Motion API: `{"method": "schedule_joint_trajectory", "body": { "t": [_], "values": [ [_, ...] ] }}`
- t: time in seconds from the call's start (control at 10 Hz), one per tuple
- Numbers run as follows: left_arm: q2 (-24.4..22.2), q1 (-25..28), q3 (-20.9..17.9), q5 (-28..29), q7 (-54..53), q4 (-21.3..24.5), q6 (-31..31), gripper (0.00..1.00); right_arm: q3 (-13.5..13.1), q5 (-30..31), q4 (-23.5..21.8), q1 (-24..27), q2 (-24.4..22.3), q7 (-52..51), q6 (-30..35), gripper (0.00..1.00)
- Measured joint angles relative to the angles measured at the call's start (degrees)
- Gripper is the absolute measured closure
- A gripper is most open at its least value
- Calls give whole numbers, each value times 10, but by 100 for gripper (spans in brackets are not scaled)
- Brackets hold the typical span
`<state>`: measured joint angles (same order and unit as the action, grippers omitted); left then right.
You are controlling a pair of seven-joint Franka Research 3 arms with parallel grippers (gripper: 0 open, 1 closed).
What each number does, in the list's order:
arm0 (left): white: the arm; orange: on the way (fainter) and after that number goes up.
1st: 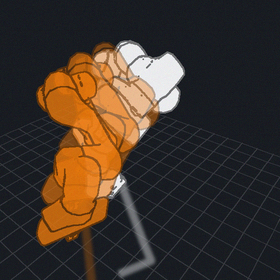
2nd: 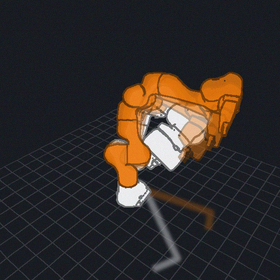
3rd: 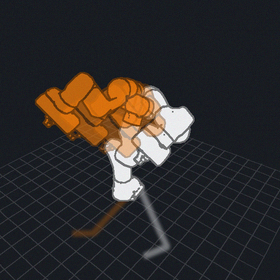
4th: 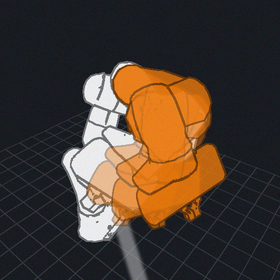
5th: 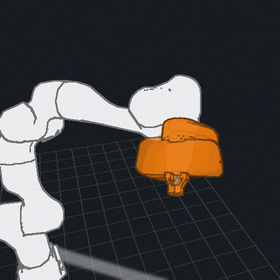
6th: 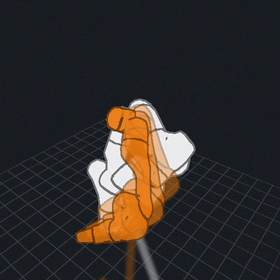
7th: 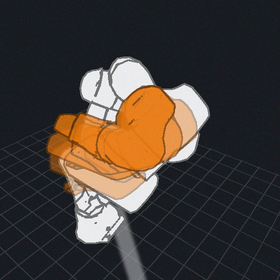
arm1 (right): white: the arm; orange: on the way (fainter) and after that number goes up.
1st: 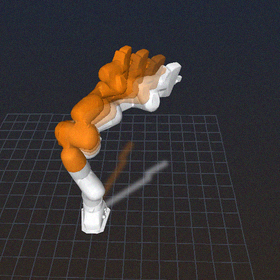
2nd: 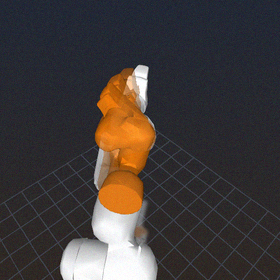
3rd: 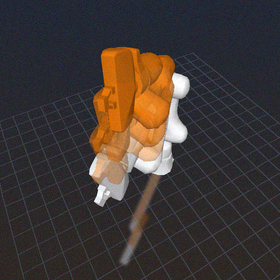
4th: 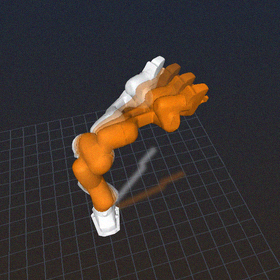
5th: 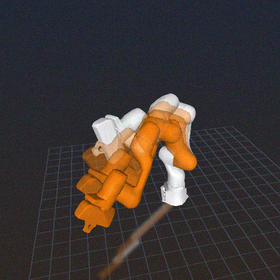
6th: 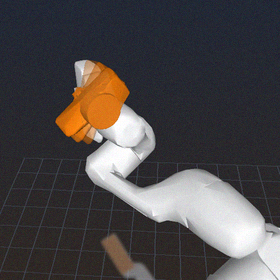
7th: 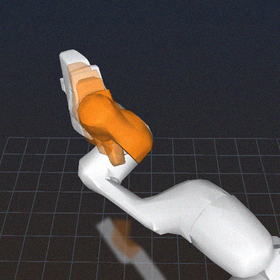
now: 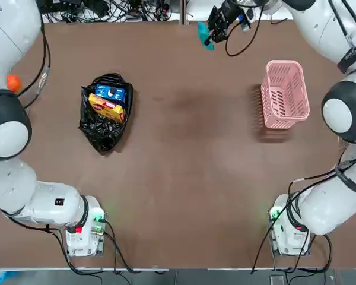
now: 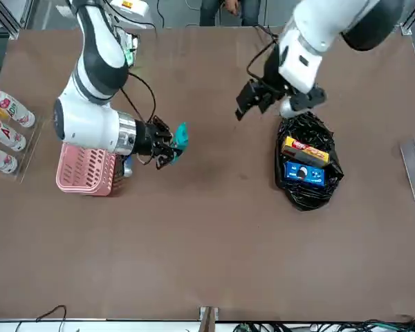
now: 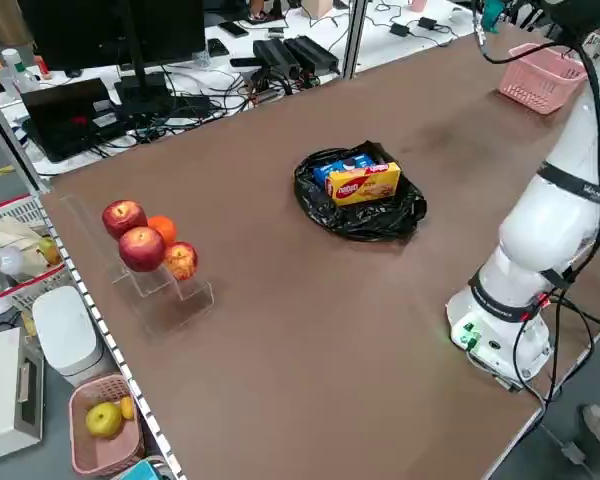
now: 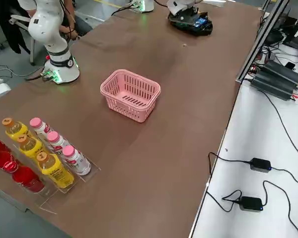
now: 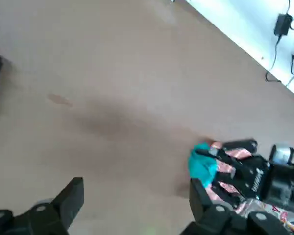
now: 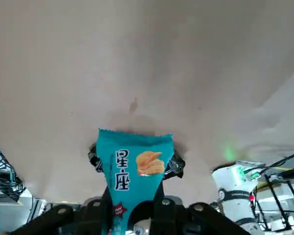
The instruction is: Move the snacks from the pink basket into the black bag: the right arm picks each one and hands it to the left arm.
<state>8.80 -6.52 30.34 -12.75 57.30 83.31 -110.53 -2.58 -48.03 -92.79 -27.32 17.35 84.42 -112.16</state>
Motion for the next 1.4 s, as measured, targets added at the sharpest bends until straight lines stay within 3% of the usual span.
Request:
{"method": "schedule_joint_trajectory", "body": {
  "t": [0.2, 0.5, 0.9, 1.4],
  "values": [
    [22, -43, 0, 45, 36, 2, -19, 9, 0, -3, 31, -19, 15, 55, -2, 68],
    [46, -68, 0, 68, 48, 2, -34, 15, 0, -3, 66, -30, 31, 96, -2, 68],
    [47, -72, 0, 74, 48, 2, -58, 17, 0, -3, 76, -42, 34, 113, 1, 68],
    [71, -97, 1, 99, 46, 2, -86, 28, 0, -3, 83, -58, 34, 125, 4, 68]
  ]
}}
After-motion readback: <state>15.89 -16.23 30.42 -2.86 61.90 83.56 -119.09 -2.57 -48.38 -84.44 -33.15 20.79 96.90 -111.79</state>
